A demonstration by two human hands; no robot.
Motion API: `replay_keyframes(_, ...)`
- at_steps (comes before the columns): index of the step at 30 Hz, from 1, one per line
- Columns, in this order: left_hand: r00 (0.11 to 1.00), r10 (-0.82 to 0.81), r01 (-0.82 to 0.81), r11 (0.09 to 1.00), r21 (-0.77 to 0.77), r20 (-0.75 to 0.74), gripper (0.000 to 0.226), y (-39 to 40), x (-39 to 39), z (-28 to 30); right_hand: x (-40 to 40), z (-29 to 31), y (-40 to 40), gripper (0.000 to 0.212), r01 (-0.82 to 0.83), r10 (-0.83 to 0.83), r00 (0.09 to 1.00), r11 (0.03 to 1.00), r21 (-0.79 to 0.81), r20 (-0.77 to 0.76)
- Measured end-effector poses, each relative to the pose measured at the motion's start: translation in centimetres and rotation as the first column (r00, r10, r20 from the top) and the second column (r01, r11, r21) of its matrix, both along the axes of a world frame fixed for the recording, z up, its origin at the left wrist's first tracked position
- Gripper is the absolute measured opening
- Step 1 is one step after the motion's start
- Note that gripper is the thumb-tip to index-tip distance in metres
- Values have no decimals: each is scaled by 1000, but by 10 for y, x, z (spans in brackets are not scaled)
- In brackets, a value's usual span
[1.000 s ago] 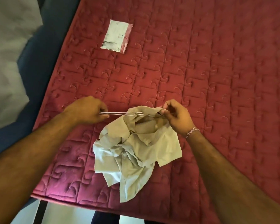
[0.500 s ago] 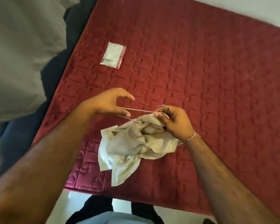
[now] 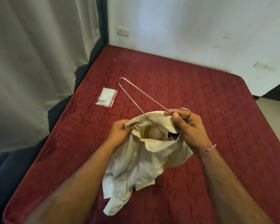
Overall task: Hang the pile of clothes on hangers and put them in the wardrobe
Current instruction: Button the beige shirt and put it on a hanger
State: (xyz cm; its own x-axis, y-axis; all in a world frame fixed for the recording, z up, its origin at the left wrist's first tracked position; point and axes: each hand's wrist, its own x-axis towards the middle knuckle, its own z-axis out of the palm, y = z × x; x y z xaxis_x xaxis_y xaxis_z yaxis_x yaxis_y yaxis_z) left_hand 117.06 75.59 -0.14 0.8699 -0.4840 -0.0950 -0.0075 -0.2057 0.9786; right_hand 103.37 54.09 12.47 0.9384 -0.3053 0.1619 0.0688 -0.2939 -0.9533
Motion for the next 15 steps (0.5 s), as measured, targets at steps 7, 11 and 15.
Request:
replay_keyframes(7,983,21,-37,996,-84,-182,10,34,36,67,-28,10,-15,20,-114,59,986,921,-371,-156)
replay_keyframes(11,985,138,-136,990,24,-106,31,44,45,77,-26,16,-10,10,-141,36,976,853,-503,-213)
replay_keyframes(15,970,134,-185,948,259,201,39,50,43,95,-26,26,2,16,-153,-62,967,636,-757,-247)
